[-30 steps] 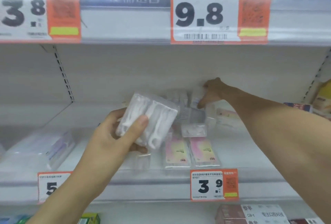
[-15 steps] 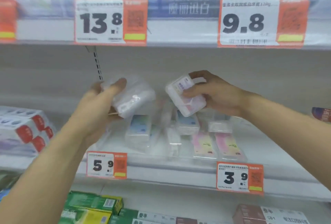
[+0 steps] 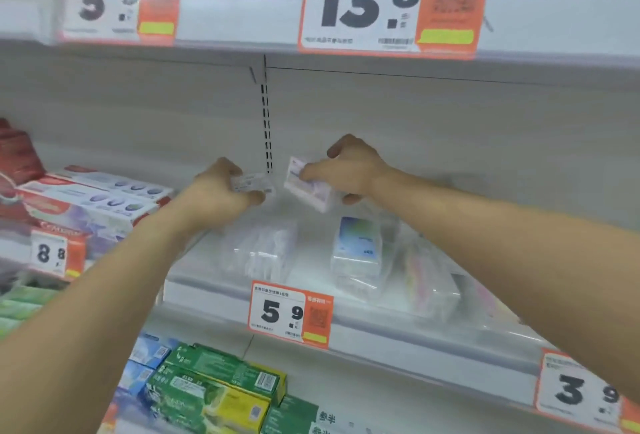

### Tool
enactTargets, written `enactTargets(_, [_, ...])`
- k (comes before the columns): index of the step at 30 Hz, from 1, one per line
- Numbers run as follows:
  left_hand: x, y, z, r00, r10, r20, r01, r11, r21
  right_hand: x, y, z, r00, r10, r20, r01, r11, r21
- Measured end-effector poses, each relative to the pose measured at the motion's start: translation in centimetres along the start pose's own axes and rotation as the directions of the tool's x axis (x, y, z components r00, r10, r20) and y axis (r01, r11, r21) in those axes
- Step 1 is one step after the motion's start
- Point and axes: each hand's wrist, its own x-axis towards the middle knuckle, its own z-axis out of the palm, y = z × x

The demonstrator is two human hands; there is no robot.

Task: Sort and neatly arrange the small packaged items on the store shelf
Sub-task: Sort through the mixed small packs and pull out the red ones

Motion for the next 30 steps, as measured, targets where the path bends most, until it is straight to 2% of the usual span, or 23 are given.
enactTargets(3, [-0.1, -0.4, -0.1, 0.998, -0.054, 0.034, 0.047, 0.981, 0.186, 0.7, 0.4, 2.4, 0.996, 0.025, 0.080, -0.016, 0.994, -0.112])
enactTargets(5, [-0.3, -0.1, 0.1, 0.997, -0.071, 0.032, 0.058, 0.949, 0.310, 0.6, 0.6, 2.9, 0.983, 0.034, 0.183, -0.010, 0.992, -0.129])
enactTargets(7, [-0.4, 0.3, 0.5, 0.999, -0.012, -0.046, 0.029, 0.924, 0.381, 0.4, 0.9, 1.4, 0.977, -0.021, 0.211, 0.059, 0.983, -0.175])
enactTargets(9, [-0.7, 1.4, 1.1, 0.980, 0.109, -0.166, -0.047, 0.939, 0.340, 0.2, 1.5, -2.0, 0.990, -0.128, 0.059, 0.139, 0.949, -0.283])
enactTargets(11, [-1.3, 3.4, 2.2, 0.950, 0.225, -0.216, -0.177, 0.959, 0.222, 0.5, 3.3, -6.1, 0.973, -0.194, -0.127, 0.142, 0.930, -0.338])
enactTargets(13, [-2.1, 5.8, 3.6, 0.933, 0.339, -0.123, -0.322, 0.936, 0.143, 1.2, 6.0, -9.6, 0.962, -0.176, -0.207, 0.061, 0.881, -0.469])
enactTargets(15, [-2.9, 8.4, 5.2, 0.922, 0.386, 0.027, -0.387, 0.922, 0.024, 2.2, 9.2, -12.5, 0.982, -0.060, -0.179, -0.064, 0.787, -0.614])
enactTargets(17, [-3.5, 10.6, 6.8, 0.905, 0.387, 0.180, -0.390, 0.921, -0.019, 2.6, 12.1, -14.6, 0.988, 0.101, -0.115, -0.152, 0.731, -0.666])
enactTargets(20, [-4.3, 12.2, 9.5, 0.866, 0.327, 0.378, -0.435, 0.865, 0.250, 3.1, 16.2, -16.0, 0.932, 0.361, -0.033, -0.332, 0.815, -0.474])
enactTargets(22, [-5.1, 12.5, 10.9, 0.857, 0.256, 0.448, -0.448, 0.798, 0.402, 3.5, 18.4, -15.8, 0.919, 0.395, 0.007, -0.373, 0.873, -0.313])
enactTargets(24, [-5.3, 12.7, 11.6, 0.880, 0.194, 0.434, -0.414, 0.760, 0.500, 4.1, 19.6, -15.6, 0.932, 0.361, -0.031, -0.360, 0.910, -0.204])
enactTargets(26, [-5.1, 13.1, 11.9, 0.901, 0.147, 0.408, -0.336, 0.831, 0.444, 4.4, 19.9, -15.5, 0.937, 0.343, -0.070, -0.350, 0.922, -0.162])
enactTargets(28, [-5.2, 14.2, 12.2, 0.899, 0.105, 0.426, -0.231, 0.938, 0.257, 4.1, 19.7, -15.6, 0.942, 0.328, -0.075, -0.336, 0.926, -0.172])
enactTargets(30, [-5.3, 14.9, 13.0, 0.897, 0.080, 0.435, -0.124, 0.990, 0.073, 3.6, 19.6, -16.1, 0.949, 0.286, -0.130, -0.304, 0.941, -0.150])
